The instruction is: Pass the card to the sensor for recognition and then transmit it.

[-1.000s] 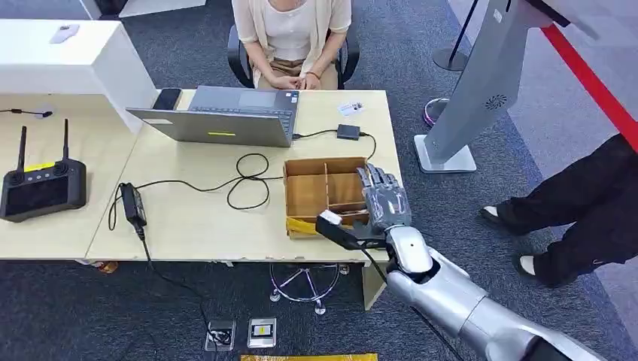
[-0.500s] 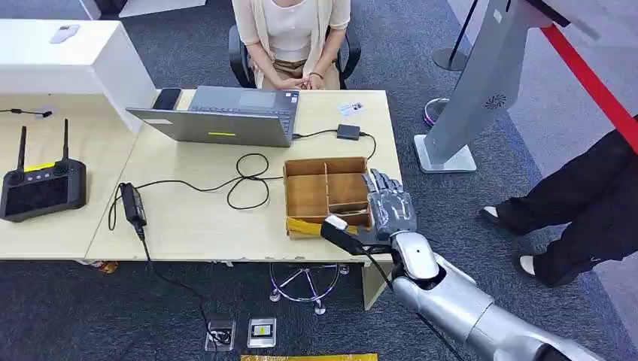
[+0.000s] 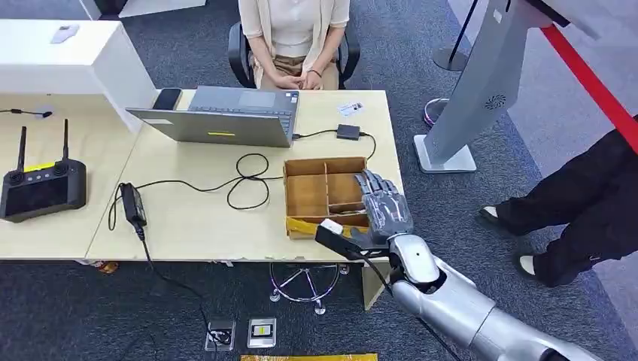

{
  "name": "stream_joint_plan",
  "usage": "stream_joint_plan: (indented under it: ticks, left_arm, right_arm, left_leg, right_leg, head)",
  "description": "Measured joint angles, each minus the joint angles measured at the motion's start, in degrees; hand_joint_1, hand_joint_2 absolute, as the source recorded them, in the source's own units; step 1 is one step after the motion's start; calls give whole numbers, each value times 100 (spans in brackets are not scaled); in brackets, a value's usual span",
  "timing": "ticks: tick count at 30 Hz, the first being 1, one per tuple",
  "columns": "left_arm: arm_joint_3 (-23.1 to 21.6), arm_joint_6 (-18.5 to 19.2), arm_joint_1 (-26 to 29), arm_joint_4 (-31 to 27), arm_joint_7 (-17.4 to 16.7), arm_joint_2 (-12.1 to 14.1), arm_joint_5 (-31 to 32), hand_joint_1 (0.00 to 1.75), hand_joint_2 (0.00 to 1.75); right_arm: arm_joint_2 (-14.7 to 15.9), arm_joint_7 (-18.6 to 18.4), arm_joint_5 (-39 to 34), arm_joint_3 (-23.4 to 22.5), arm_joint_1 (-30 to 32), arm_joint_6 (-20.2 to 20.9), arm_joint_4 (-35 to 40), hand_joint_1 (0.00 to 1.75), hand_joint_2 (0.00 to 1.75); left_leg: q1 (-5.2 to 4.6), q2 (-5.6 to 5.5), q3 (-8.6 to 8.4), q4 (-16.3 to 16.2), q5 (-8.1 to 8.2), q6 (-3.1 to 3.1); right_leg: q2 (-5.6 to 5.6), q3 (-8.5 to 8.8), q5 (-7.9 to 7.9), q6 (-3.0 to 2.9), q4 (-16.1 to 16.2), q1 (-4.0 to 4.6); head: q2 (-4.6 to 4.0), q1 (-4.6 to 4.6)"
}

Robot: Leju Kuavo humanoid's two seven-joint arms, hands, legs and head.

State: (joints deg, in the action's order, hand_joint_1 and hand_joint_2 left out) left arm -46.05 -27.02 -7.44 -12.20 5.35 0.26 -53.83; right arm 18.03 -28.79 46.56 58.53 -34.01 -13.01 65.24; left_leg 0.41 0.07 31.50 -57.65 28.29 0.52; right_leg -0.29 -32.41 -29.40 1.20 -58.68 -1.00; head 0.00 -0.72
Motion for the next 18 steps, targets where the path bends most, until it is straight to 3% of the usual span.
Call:
stream_joint_plan:
  ticks: [18]
  left_arm:
    - [-2, 22, -14, 0, -22, 4, 39, 0, 0]
  right_arm:
    - [-17, -46, -28, 66, -3, 18, 55, 0, 175]
  left_leg:
    - [0, 0, 1, 0, 0, 0]
  right_leg:
    - [0, 0, 0, 0, 0, 0]
  head:
    - [0, 0]
